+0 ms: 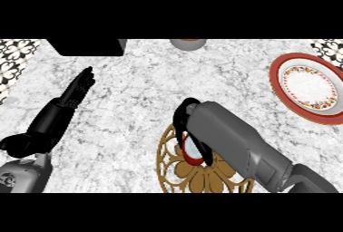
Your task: Pick the can from the placemat and place it in the plate
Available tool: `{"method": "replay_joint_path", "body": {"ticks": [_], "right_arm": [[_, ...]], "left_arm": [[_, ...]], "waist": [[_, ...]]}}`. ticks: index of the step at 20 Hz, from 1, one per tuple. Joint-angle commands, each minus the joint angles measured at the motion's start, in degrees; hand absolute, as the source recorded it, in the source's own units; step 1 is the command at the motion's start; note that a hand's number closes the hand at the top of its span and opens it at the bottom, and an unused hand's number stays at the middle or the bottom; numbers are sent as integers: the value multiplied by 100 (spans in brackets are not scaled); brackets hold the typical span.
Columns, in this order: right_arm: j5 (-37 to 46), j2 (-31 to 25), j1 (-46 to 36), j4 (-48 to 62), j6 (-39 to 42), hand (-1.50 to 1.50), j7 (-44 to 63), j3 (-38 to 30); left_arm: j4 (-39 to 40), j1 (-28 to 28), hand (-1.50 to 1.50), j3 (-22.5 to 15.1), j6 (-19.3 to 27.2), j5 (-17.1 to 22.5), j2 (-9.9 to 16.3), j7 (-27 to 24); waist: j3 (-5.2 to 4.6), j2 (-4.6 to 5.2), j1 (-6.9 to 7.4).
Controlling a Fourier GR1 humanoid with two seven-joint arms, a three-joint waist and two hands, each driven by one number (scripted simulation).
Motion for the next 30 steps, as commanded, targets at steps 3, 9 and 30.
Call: {"method": "replay_joint_path", "body": {"ticks": [3,9,30], "right_arm": [[730,-520,1155,-1565,-782,150,-580,436],[1701,-1419,1016,-2964,-3014,150,-473,70],[2583,-5470,5370,-7273,-8224,150,-2588,-2062]], "left_arm": [[-196,414,0,2,19,-156,-27,-162],[42,474,0,349,152,50,52,45],[-307,747,0,528,122,85,175,59]], "waist": [[24,74,-44],[111,-298,-822],[32,-52,-863]]}}
